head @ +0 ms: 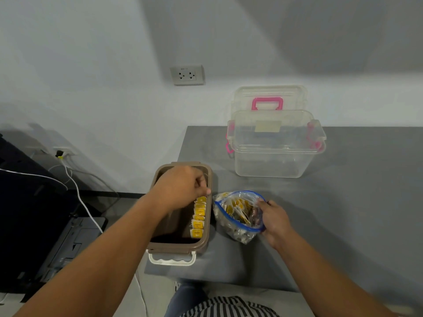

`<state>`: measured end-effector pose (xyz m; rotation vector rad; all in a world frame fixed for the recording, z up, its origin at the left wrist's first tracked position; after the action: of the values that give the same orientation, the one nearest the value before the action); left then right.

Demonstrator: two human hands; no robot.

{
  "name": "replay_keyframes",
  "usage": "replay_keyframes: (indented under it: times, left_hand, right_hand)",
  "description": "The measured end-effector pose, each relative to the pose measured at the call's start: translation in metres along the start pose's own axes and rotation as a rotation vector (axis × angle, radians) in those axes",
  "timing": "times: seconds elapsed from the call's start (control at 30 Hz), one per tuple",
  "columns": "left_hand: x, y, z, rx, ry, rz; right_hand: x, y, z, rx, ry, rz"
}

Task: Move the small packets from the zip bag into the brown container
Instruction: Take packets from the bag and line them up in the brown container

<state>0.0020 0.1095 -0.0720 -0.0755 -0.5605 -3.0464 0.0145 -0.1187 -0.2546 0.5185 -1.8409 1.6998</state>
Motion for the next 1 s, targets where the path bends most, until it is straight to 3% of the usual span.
replay_keyframes:
  times: [0.1, 0.23, 0.5, 0.8, 1.0]
  left_hand:
    - [0.000, 0.044, 0.000, 0.089, 0.002, -0.184]
    - [-0.005, 0.086, -0.036, -0.064, -0.081, -0.396]
    - [-0.005, 0.109, -0.103, -0.387, -0.271, -0.534]
    - [-0.002, 0.111, -0.110, -0.441, -0.267, -0.562]
    - [-0.013, 0.095, -0.093, -0.295, -0.188, -0.391]
  right_hand:
    - [0.000, -0.001, -0.001, -0.008, -0.013, 0.015]
    - [0.007, -0.005, -0.002, -0.028, -0.040, 0.013]
    - [0.009, -0.008, 0.001, -0.053, -0.058, 0.033]
    - [0.010, -0.008, 0.002, -0.036, -0.063, 0.032]
    - [0.011, -0.008, 0.001, -0.034, -0.042, 0.023]
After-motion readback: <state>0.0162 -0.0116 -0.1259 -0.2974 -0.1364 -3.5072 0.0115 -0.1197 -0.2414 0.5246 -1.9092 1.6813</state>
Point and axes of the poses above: each hand's wrist, its own x-axis away from the middle knuckle, its own z-axis out of the back of the hand, y = z × x, the point moved 10 cm from there along -x, towards the middle knuckle, and after that the axes turned 6 degrees about y, right-handed, at the moved point
